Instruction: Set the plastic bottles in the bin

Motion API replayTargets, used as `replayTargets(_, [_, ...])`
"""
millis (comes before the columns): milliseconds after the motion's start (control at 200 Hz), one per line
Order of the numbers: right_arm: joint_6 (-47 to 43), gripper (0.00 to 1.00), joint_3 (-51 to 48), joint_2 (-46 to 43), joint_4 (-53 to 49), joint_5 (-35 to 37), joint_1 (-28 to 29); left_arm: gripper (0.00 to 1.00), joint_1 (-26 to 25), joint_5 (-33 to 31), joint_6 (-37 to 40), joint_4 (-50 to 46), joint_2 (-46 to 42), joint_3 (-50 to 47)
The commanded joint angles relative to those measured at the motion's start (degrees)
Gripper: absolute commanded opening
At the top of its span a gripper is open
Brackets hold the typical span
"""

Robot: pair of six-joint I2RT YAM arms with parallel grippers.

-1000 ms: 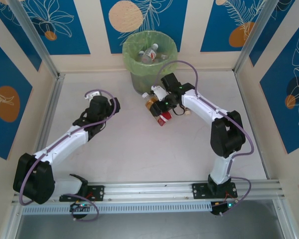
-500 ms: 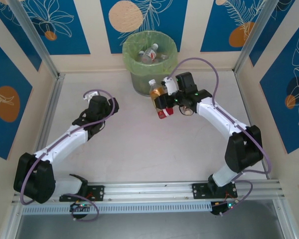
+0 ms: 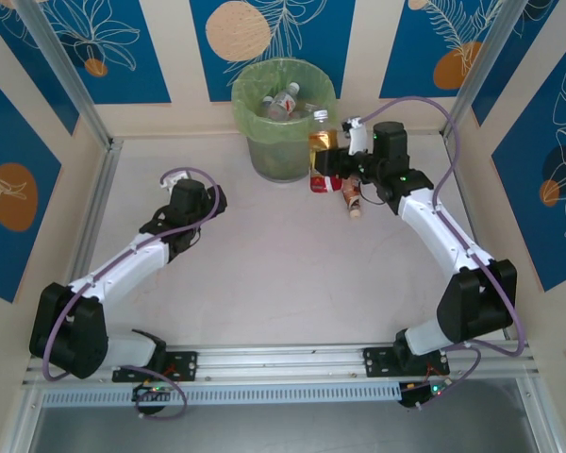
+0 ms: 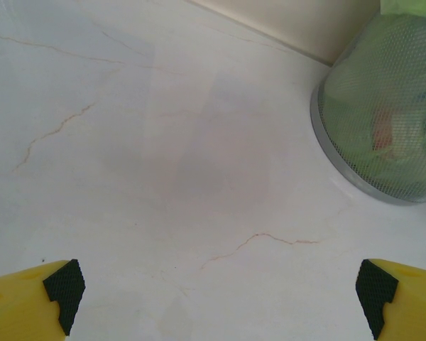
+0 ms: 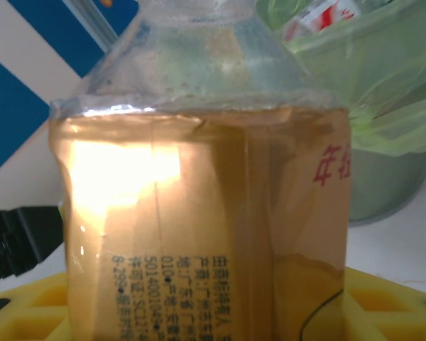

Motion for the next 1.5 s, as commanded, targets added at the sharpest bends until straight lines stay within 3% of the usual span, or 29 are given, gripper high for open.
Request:
replayTargets(0, [2.45, 0.49, 4.34, 0.33, 3.40, -2.78, -0.65, 1.00, 0.98, 0.49, -0.83, -1.58, 0.26, 1.68])
replayTargets(705, [10.30, 0.50, 33.13, 17.78, 2.47, 0.30, -2.55, 1.00, 1.34, 1.14, -0.93, -3.02, -0.07, 1.32])
replayTargets(1050, [7.52, 0.50, 52.29, 31.88, -0.13, 7.06, -2.45, 1.00, 1.63, 1.09, -0.97, -3.57, -0.58, 1.35])
replayTargets(1310, [2.96, 0.50, 72.91, 46.99, -6.23, 9.83, -1.83, 1.00, 1.82, 0.82, -0.75, -4.32, -1.22, 1.33])
replayTargets(1385, [1.22, 0.54, 76.73, 50.01, -6.40, 10.27, -1.72, 1.00, 1.87, 0.68, -0.61, -4.57, -1.42, 1.33])
replayTargets(1495, [-0.82, 0.74, 78.49, 52.56, -5.43, 10.54, -1.65, 1.00, 2.01, 0.85, -0.56, -4.69, -1.37, 1.33])
